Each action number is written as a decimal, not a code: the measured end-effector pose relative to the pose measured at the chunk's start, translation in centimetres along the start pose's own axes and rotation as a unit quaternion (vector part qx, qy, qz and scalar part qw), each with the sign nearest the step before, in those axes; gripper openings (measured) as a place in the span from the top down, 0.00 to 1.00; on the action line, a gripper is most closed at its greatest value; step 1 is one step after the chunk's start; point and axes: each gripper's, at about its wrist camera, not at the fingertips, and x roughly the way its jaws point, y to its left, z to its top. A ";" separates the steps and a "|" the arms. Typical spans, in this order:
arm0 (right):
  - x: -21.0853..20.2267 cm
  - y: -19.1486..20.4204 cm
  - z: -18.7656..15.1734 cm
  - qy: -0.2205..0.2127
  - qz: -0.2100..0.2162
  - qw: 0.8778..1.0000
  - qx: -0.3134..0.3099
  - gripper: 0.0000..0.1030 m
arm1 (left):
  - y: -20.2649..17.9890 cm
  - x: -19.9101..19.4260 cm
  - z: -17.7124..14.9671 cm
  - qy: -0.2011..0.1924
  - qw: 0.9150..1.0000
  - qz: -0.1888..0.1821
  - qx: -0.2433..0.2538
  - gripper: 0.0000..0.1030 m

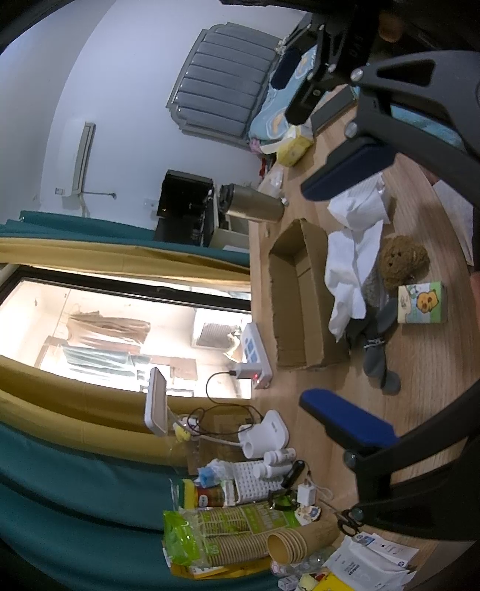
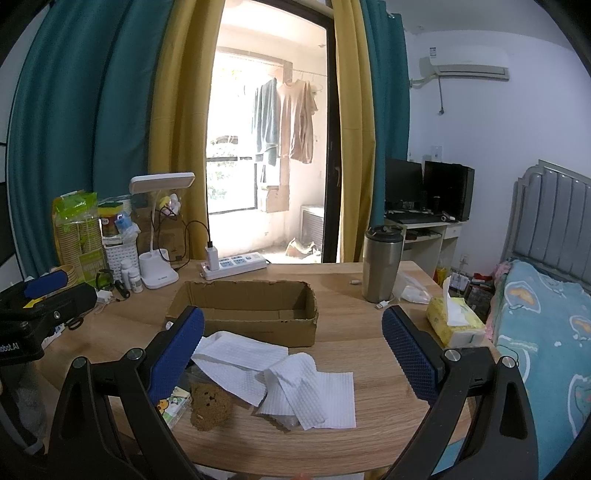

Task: Organize soft objects

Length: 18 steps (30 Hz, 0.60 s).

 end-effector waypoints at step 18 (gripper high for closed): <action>-0.1 0.3 0.1 -0.001 0.005 1.000 -0.002 0.04 | -0.2 -0.1 -0.1 -0.001 1.000 0.001 -0.002 0.00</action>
